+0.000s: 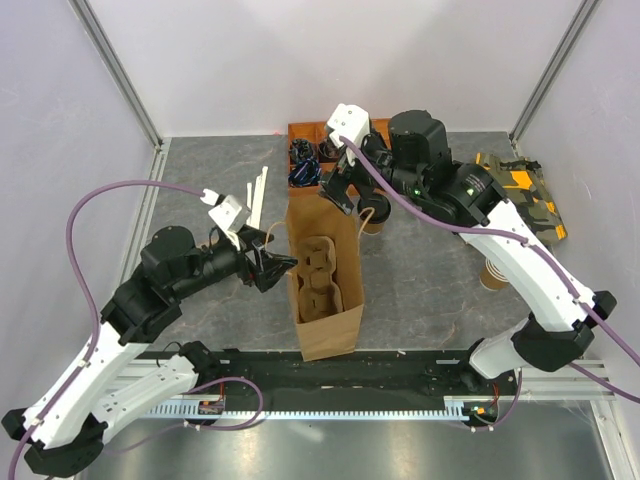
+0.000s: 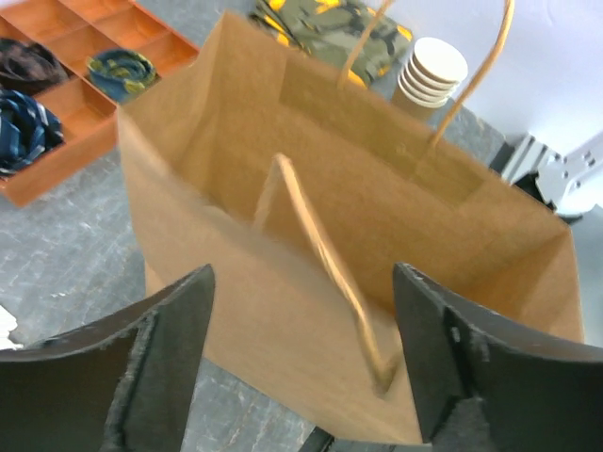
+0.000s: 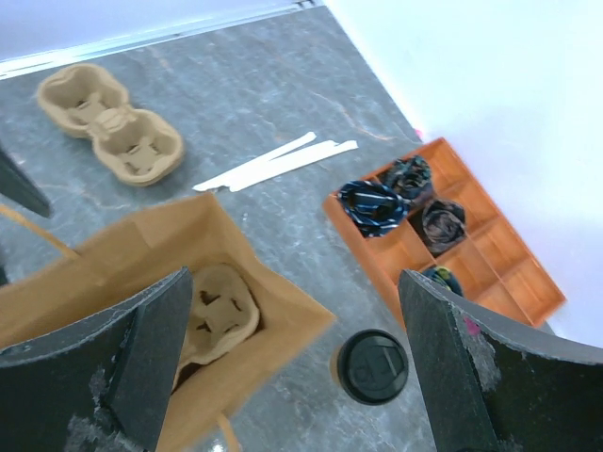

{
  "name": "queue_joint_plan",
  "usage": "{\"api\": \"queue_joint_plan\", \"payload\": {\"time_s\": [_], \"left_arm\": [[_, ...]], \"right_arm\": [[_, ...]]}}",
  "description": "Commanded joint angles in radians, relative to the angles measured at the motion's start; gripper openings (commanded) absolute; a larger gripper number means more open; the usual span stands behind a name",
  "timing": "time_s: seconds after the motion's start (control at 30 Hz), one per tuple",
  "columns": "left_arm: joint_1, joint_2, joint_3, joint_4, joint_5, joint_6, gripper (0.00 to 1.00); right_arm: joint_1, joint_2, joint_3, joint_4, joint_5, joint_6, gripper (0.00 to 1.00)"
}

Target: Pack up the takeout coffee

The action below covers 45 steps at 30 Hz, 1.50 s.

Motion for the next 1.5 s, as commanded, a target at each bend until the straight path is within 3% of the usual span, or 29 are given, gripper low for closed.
{"api": "queue_joint_plan", "payload": {"time_s": [0.0, 0.17, 0.4, 0.57, 0.63, 0.77, 0.83, 0.97, 1.2, 1.47], "left_arm": [[0.001, 0.011, 0.086, -0.01, -0.041, 0.006, 0.88], [0.001, 0.0, 0.114, -0.03, -0.036, 0.032, 1.0], [0.001, 0.018, 0.183, -0.001, -0.049, 0.085, 1.0], [0.001, 0.054, 0.25, 0.008, -0.082, 0.087, 1.0], [0.006, 0.066, 0.276, -0.002, -0.13, 0.079, 1.0], [0.088, 0.106, 0.321, -0.024, -0.125, 0.029, 1.0], [0.124, 0.118, 0.339, -0.025, -0.128, 0.012, 1.0], [0.207, 0.153, 0.339, 0.0, -0.16, 0.003, 1.0], [0.244, 0.155, 0.27, 0.047, -0.147, -0.011, 1.0], [0.258, 0.176, 0.25, 0.071, -0.141, -0.017, 0.98]], "right_arm": [[0.004, 0.016, 0.056, 0.036, 0.102, 0.031, 0.98], [0.004, 0.007, 0.093, -0.027, 0.101, 0.101, 0.98], [0.005, -0.045, 0.046, -0.084, -0.026, 0.167, 0.98], [0.001, 0.012, 0.078, -0.046, 0.02, -0.028, 0.98], [-0.029, 0.048, 0.113, -0.048, 0.026, -0.035, 0.98], [-0.096, 0.2, 0.344, -0.233, -0.052, 0.052, 0.98], [-0.105, 0.214, 0.369, -0.28, -0.075, 0.083, 0.98], [-0.108, 0.159, 0.269, -0.34, -0.148, 0.15, 0.98], [-0.11, 0.133, 0.215, -0.458, -0.252, 0.196, 0.92], [-0.11, 0.141, 0.146, -0.489, -0.209, 0.221, 0.84]]}}
